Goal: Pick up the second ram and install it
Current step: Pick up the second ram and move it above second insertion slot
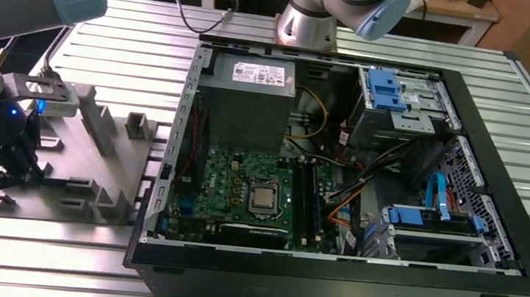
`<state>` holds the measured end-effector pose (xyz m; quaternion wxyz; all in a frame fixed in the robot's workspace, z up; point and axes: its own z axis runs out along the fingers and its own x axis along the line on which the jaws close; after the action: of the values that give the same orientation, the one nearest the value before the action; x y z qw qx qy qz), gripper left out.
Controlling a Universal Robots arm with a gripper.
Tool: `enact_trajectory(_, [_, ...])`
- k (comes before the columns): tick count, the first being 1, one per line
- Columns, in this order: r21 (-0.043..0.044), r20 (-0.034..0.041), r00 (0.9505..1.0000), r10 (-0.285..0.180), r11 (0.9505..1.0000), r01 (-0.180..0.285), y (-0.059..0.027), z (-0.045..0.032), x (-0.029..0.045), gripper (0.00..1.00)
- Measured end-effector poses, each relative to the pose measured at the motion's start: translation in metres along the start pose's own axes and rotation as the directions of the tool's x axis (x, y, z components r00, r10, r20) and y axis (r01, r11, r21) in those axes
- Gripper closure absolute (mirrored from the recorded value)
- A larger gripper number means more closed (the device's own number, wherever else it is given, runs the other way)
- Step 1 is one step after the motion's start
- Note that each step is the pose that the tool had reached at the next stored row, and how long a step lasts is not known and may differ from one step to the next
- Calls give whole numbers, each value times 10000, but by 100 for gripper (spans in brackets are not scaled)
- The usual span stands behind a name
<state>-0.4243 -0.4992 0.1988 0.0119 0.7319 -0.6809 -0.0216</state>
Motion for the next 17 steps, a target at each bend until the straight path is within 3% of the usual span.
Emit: enact_trajectory(17, [1, 0, 10000, 1, 10000, -1, 0, -12, 0, 87])
